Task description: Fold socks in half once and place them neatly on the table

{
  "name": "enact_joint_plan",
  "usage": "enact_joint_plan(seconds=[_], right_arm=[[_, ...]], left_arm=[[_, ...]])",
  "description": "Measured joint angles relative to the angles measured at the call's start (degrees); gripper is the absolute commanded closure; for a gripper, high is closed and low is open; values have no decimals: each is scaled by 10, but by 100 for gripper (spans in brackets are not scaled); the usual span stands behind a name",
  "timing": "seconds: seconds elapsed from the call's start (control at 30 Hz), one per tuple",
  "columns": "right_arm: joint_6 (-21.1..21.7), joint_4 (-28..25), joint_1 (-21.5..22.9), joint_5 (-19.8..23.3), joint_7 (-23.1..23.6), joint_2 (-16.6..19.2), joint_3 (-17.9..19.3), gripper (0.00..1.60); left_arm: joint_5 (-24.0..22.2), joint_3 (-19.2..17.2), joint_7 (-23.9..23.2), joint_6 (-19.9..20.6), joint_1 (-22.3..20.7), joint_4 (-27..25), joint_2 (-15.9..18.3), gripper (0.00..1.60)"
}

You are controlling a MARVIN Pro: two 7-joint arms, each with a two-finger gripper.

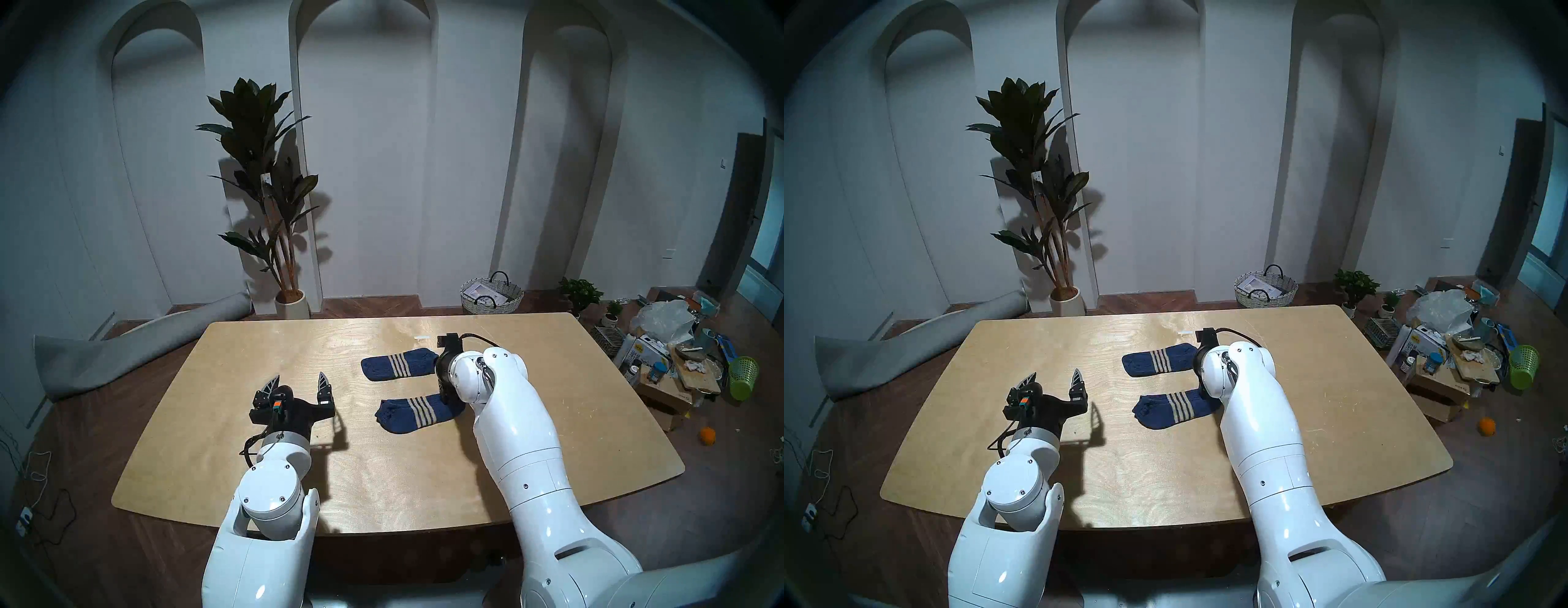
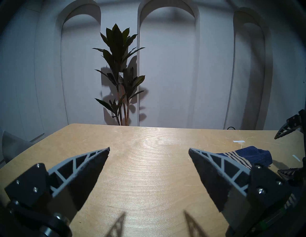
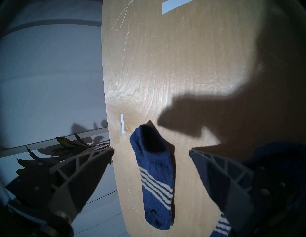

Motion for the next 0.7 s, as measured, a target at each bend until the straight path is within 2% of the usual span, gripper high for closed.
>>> enact_joint_plan(seconds=[0.7], right_arm=[[7,90,61,-10,31,-1,-17,0]], left_arm=[[-6,8,29,4,-7,5,3,0]])
